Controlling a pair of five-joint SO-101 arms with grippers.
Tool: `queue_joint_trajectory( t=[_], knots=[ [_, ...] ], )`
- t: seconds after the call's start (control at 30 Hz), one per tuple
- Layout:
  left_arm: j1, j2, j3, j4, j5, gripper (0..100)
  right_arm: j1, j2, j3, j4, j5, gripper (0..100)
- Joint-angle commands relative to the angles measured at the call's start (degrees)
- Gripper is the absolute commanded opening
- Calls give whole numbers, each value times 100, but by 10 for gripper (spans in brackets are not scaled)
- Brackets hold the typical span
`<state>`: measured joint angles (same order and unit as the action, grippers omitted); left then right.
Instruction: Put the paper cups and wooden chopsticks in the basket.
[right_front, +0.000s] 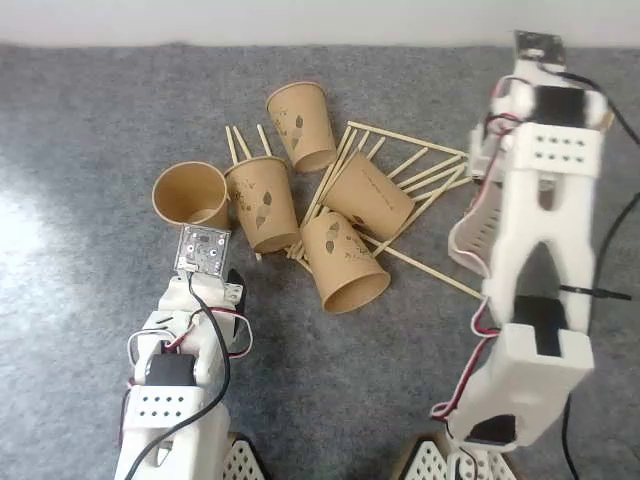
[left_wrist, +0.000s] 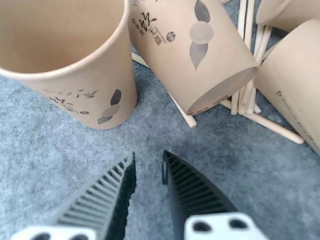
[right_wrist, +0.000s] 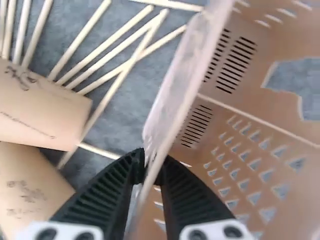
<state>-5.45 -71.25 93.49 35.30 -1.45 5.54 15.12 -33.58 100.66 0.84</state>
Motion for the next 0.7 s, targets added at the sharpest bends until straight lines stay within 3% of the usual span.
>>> queue_joint_trajectory(
  t=[0.0, 0.1, 0.23, 0.47, 0.67],
  knots=[
    [18, -62, -31, -158, 9, 85, 585, -426, -26, 233, 1433, 6],
    [18, -62, -31, -158, 9, 85, 1068, -470, -26, 224, 2989, 6],
    [18, -62, -31, -158, 9, 85, 1499, -462, -35, 215, 4220, 6],
    [18, -62, -31, -158, 9, 85, 1569, -514, 185, 233, 5081, 6],
    [26, -62, -31, -158, 9, 85, 1596, -1341, 1662, 233, 6171, 6]
  ],
)
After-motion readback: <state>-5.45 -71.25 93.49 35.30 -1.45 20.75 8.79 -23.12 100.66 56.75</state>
